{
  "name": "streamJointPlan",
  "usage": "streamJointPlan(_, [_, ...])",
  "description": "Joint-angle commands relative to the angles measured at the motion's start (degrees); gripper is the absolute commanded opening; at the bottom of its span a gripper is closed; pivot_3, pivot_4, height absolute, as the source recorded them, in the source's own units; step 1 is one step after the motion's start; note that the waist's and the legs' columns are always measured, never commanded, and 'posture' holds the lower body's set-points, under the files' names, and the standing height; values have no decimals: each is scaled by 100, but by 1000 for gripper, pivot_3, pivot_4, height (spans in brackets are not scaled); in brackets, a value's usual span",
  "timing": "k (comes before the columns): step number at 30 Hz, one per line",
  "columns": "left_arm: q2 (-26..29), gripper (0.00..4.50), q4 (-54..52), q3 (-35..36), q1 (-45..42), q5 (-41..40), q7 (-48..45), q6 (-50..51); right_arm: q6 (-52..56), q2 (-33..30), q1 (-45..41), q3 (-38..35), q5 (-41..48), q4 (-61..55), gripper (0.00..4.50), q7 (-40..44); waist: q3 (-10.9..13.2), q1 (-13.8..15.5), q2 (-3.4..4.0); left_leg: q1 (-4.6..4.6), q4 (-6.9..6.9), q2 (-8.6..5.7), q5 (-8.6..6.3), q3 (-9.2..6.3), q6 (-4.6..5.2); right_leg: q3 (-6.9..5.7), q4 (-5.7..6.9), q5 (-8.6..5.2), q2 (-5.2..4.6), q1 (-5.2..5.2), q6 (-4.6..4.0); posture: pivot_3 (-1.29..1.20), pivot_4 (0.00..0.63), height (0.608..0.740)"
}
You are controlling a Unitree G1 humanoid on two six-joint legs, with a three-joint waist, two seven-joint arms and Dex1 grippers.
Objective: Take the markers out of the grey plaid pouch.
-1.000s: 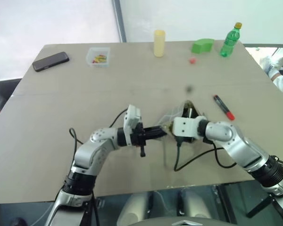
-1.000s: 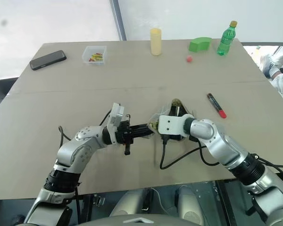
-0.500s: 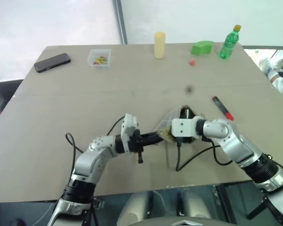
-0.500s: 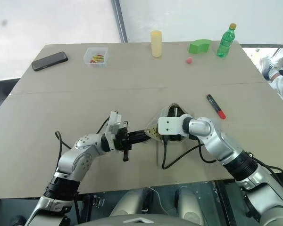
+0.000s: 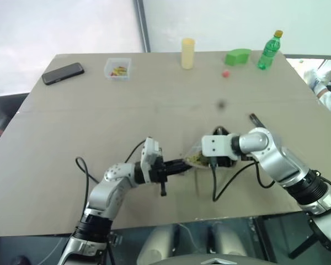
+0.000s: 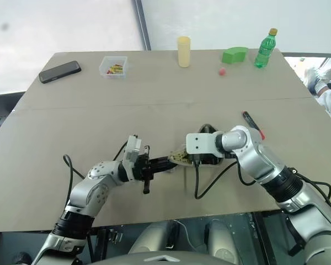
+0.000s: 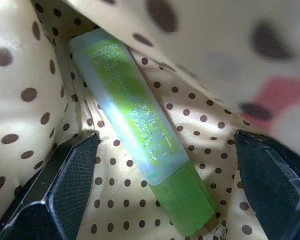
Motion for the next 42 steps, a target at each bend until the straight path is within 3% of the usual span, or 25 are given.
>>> streamJointPlan(1, [-3,0,2,99,61,-66,-146,-170,-25,251,91,171,-362,665,4434,-414,-6,-36,-10,9,-2,2,0,0,-1,1,0,0,1,7,0,0,150,740])
streamJointPlan(10, [-74,0,202,67,1,1,-171,-299,-113,477,177,531,-674,1280,4434,-301,-63,-122,-32,48,-3,12,6,-16,-12,11,10,-16,13,27,-19,0,150,740])
streamJointPlan(12, [-88,0,231,59,-21,12,-161,-314,-50,688,116,476,-660,1520,3869,-414,-82,-149,-34,50,-3,12,6,-16,-12,11,10,-15,14,29,-20,0,150,740])
streamJointPlan(13, [-90,0,235,61,-26,11,-159,-313,-27,769,91,452,-656,1596,3816,-439,-92,-168,-36,52,-3,13,6,-16,-12,12,10,-15,15,29,-20,0,150,740])
streamJointPlan(14, [-91,0,235,67,-26,9,-161,-312,-26,829,72,432,-664,1652,3232,-467,-99,-179,-42,58,-3,13,6,-16,-12,15,13,-15,14,31,-20,0,150,740])
streamJointPlan(17, [-85,0,241,101,-17,6,-175,-299,55,987,47,317,-665,1727,2022,-598,-96,-182,-38,93,-8,15,5,-19,-13,16,13,-21,8,53,-10,0,150,740])
streamJointPlan(21, [-65,0,250,157,10,0,-202,-276,210,966,151,154,-651,1440,751,-642,-89,-144,-26,107,-16,21,3,-29,-14,9,12,-24,7,68,-8,0,150,740])
streamJointPlan(23, [-65,0,236,186,-1,-1,-203,-238,302,918,229,32,-646,1191,503,-644,-91,-122,-28,103,-16,19,4,-35,-14,2,12,-24,7,68,-8,0,150,740])
streamJointPlan(33, [-21,0,466,335,-256,24,-114,-98,1243,634,715,-1194,215,-1195,315,-496,-45,1,17,-3,-18,-2,-2,-41,-23,-10,-7,7,-5,-26,-10,0,150,740])
streamJointPlan(42, [-9,0,511,570,-518,-489,-98,602,1587,326,693,-1261,596,-1484,291,-583,-22,-8,20,-77,-10,-4,11,-48,-6,-42,-10,8,-4,-91,-10,0,150,740])
